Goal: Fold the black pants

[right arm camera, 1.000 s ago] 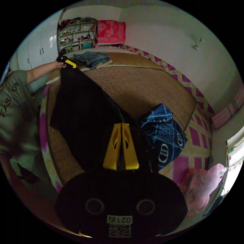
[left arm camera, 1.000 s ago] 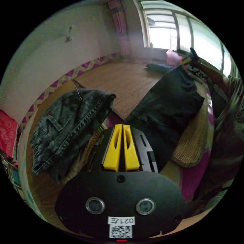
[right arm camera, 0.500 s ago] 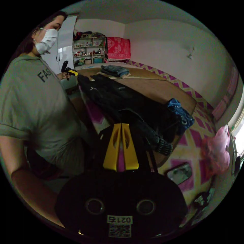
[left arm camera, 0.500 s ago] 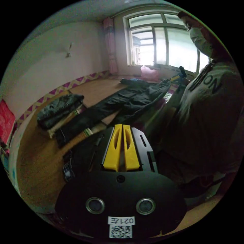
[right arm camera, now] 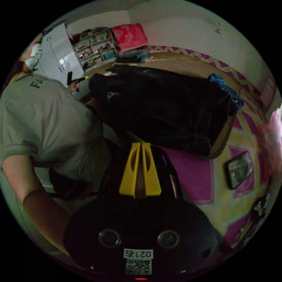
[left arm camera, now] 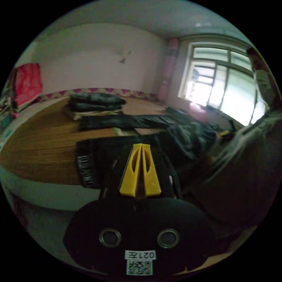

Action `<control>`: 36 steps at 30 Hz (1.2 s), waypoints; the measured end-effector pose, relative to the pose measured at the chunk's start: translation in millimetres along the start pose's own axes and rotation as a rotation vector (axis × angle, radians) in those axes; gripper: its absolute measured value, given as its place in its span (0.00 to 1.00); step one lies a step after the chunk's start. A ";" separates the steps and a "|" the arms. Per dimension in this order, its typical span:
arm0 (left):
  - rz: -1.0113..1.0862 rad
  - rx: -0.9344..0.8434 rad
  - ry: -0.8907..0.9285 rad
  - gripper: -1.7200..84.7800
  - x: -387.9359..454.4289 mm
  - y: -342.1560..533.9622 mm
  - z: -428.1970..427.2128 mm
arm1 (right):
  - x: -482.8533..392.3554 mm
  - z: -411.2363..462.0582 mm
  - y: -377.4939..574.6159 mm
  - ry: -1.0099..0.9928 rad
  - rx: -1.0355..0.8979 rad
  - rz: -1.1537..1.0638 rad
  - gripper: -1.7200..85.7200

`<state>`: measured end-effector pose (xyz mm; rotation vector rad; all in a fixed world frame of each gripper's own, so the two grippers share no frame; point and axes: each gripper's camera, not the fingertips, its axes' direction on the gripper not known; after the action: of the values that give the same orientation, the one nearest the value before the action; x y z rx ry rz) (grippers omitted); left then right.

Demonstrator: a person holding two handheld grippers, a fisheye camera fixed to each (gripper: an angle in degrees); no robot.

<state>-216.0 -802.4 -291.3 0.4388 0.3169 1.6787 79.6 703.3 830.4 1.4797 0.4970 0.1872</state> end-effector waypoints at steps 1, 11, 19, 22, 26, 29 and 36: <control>-0.009 -0.017 -0.069 0.04 -5.8 -3.5 -0.8 | -2.1 -9.2 -0.8 0.012 0.025 -0.007 0.05; -0.019 -0.263 -0.352 0.03 -94.0 -38.4 54.6 | 6.1 -7.4 -95.7 0.109 0.271 -0.052 0.11; 0.034 -0.392 -0.366 0.01 -133.7 -97.4 93.0 | 49.0 18.6 -133.2 0.176 0.225 0.064 0.11; -0.026 -0.491 -0.313 0.01 -156.0 -109.2 120.6 | 73.7 19.7 -136.1 0.254 0.221 0.181 0.11; -0.061 -0.476 -0.297 0.02 -167.6 -106.0 135.6 | 118.0 52.9 -135.7 0.350 0.009 0.395 0.11; -0.076 -0.444 -0.289 0.02 -173.3 -104.3 139.8 | 129.1 71.6 -133.5 0.305 -0.058 0.440 0.10; -0.147 -0.435 -0.239 0.02 -193.0 -121.2 171.8 | 101.8 77.3 -128.5 0.324 -0.074 0.507 0.09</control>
<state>-7.7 -981.3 -213.5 0.2770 -0.1877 1.4808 179.9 663.1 684.9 1.4865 0.3581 0.8462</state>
